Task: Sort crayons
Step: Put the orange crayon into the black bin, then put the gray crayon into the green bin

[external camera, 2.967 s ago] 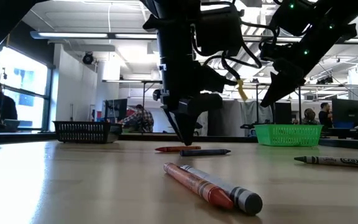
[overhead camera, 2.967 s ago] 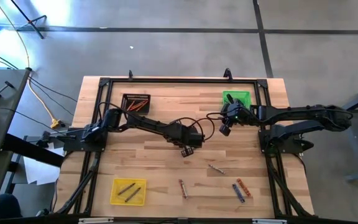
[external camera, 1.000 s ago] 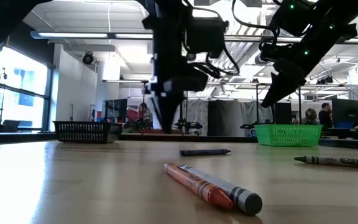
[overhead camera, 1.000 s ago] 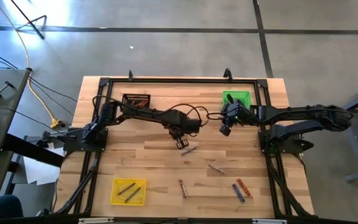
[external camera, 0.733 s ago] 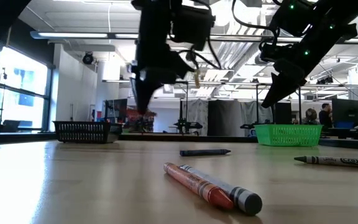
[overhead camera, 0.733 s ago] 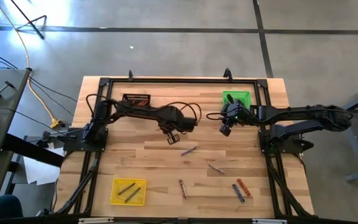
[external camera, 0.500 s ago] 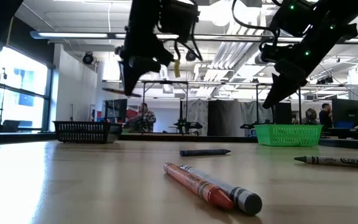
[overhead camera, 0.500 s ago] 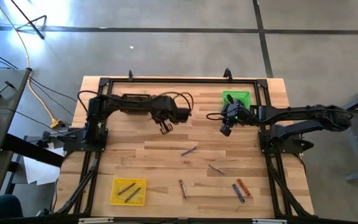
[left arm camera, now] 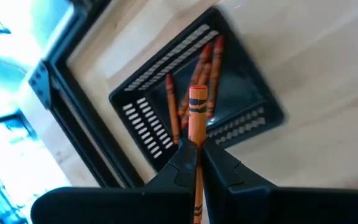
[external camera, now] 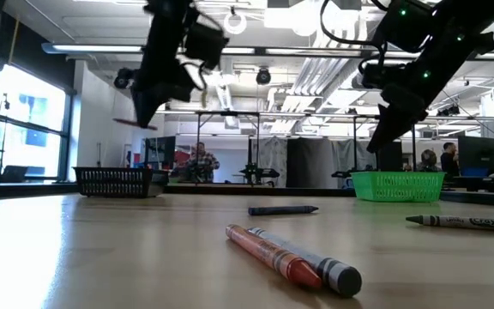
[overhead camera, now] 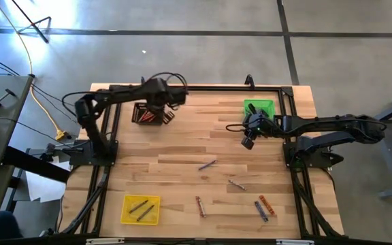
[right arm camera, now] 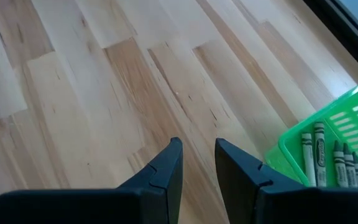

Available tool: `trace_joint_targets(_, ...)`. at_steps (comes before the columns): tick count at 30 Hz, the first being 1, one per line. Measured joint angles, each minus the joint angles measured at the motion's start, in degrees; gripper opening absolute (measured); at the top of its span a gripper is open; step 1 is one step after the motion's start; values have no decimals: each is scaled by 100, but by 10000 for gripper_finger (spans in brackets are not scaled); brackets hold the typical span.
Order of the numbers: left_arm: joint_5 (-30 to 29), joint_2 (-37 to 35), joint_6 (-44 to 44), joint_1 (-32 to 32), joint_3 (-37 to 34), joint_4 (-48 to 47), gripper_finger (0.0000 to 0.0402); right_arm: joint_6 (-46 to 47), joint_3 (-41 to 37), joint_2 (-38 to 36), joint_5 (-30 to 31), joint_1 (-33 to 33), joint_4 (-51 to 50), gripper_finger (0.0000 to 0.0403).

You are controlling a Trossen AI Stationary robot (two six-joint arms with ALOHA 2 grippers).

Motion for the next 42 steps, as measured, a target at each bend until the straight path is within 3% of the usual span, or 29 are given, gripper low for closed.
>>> trace_joint_targets(9,598,-840,119,570,-1598,1777,0,109,0,0,0,0,-21,87)
trace_joint_targets(15,533,-988,2,597,-2155,2154,1,214,0,0,0,0,-19,87)
trace_joint_targets(29,334,-986,106,667,-2452,2394,64,214,0,0,0,0,-16,87)
trace_joint_targets(36,195,-986,116,704,-2452,2410,76,214,0,0,1,0,-15,87)
trace_joint_targets(38,445,-986,136,669,-2452,2498,75,214,0,0,0,0,-15,87)
trace_joint_targets(42,1829,-1018,516,497,-2452,3472,74,210,0,0,0,0,-15,87)
